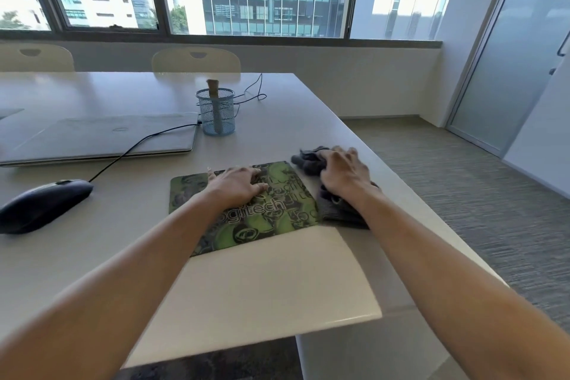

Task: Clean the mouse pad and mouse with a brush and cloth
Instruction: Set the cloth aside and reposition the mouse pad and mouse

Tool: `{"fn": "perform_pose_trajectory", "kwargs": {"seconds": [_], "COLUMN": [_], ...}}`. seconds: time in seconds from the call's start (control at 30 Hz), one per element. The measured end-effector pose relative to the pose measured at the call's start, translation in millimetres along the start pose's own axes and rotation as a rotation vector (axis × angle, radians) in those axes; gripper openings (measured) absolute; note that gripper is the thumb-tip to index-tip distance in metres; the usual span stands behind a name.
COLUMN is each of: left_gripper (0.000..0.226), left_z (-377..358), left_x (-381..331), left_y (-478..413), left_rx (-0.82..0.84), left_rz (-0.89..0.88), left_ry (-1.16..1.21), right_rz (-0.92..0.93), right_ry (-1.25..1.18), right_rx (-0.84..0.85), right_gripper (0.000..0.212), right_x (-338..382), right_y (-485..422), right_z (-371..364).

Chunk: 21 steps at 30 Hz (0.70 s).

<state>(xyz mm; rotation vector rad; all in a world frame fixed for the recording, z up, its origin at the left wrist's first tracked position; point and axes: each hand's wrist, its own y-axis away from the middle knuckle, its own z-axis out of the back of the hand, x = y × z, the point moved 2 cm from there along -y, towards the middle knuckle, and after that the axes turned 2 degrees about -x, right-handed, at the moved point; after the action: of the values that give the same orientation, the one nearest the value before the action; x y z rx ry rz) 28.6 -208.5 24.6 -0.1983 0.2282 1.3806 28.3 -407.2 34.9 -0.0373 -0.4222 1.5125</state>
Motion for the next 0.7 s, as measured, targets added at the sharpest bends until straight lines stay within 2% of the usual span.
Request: {"fn": "perform_pose_trajectory", "kwargs": {"seconds": [0.2, 0.3, 0.37, 0.5, 0.6, 0.7], "left_gripper": [0.052, 0.052, 0.051, 0.042, 0.038, 0.026], "left_z": [-1.2, 1.1, 4.4, 14.8, 25.7, 34.9], "left_x": [-0.5, -0.7, -2.0, -7.0, -8.6, -9.1], "left_y": [2.2, 3.2, 4.0, 5.2, 2.9, -2.6], "left_rx": [0.001, 0.029, 0.041, -0.005, -0.034, -0.037], "left_rz": [-0.028, -0.038, -0.054, -0.121, -0.145, -0.095], "left_ry": [0.008, 0.021, 0.042, 0.254, 0.481, 0.809], "right_rz": [-0.415, -0.547, -0.506, -0.225, -0.042, 0.004], "right_ry": [0.175, 0.208, 0.203, 0.063, -0.118, -0.324], "right_rx": [-0.014, -0.029, -0.112, -0.266, -0.259, -0.199], "right_gripper": [0.039, 0.036, 0.034, 0.035, 0.04, 0.05], "right_x": [-85.2, -104.1, -94.1, -29.7, 30.7, 74.1], "right_y": [-4.4, -4.7, -8.7, -17.9, -20.5, -14.1], "right_z": [27.8, 45.9, 53.4, 55.5, 50.0, 40.1]}}
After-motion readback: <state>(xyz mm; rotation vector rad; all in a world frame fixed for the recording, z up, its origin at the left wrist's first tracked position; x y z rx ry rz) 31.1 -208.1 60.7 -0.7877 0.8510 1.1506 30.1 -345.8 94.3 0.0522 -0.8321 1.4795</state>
